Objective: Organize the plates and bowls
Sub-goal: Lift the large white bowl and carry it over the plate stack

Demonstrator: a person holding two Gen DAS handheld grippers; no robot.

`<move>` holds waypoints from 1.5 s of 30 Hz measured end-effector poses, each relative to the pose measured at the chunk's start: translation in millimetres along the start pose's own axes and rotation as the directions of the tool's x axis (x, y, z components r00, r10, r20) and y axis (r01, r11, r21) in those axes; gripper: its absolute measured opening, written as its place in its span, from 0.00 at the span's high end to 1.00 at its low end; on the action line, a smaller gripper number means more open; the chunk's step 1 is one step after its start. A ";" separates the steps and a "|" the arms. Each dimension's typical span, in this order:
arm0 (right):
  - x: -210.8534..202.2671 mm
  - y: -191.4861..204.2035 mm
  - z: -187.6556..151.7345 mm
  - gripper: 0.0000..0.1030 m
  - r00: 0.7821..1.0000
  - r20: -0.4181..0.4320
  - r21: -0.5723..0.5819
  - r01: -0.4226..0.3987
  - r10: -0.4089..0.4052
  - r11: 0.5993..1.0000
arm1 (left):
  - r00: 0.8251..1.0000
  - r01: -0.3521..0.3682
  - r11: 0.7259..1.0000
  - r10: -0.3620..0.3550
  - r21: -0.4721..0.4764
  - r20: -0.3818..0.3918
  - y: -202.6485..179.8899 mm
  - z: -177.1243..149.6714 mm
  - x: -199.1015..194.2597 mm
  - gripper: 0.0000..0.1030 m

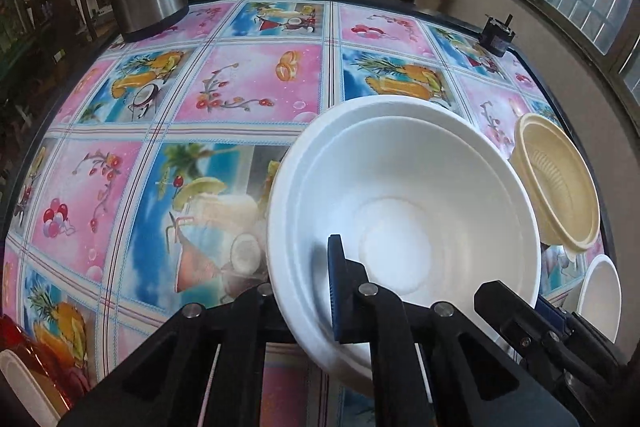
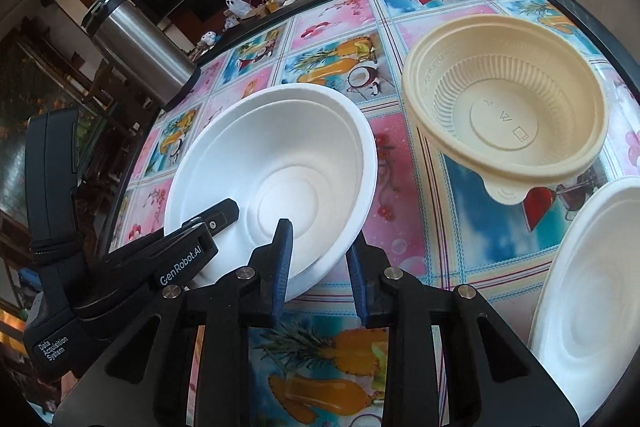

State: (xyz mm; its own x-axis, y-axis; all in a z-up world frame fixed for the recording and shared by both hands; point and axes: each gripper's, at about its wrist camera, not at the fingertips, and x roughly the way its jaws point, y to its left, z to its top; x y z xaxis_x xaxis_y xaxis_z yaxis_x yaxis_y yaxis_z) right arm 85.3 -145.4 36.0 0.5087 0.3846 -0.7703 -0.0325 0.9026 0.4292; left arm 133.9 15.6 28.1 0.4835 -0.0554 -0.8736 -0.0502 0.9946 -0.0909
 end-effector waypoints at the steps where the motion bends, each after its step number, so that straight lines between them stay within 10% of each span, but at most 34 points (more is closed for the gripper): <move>1: -2.4 3.3 -3.9 0.75 1.000 -0.001 -0.016 0.007 -0.007 1.000 | 1.000 0.001 1.000 -0.001 -0.002 -0.001 2.0 -4.1 -2.4 0.92; 45: -93.4 171.0 -161.7 0.74 0.993 0.041 -0.389 -0.089 0.113 0.917 | 0.965 -0.092 0.977 0.135 -0.190 0.223 142.9 -148.6 -164.4 0.91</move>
State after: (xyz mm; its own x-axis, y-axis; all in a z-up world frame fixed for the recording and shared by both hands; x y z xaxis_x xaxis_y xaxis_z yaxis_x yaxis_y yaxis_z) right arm -106.9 4.2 105.1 0.5366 0.4762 -0.6966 -0.4100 0.8687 0.2781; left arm -82.6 153.8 87.7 0.6552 0.1000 -0.7488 -0.2600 0.9605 -0.0993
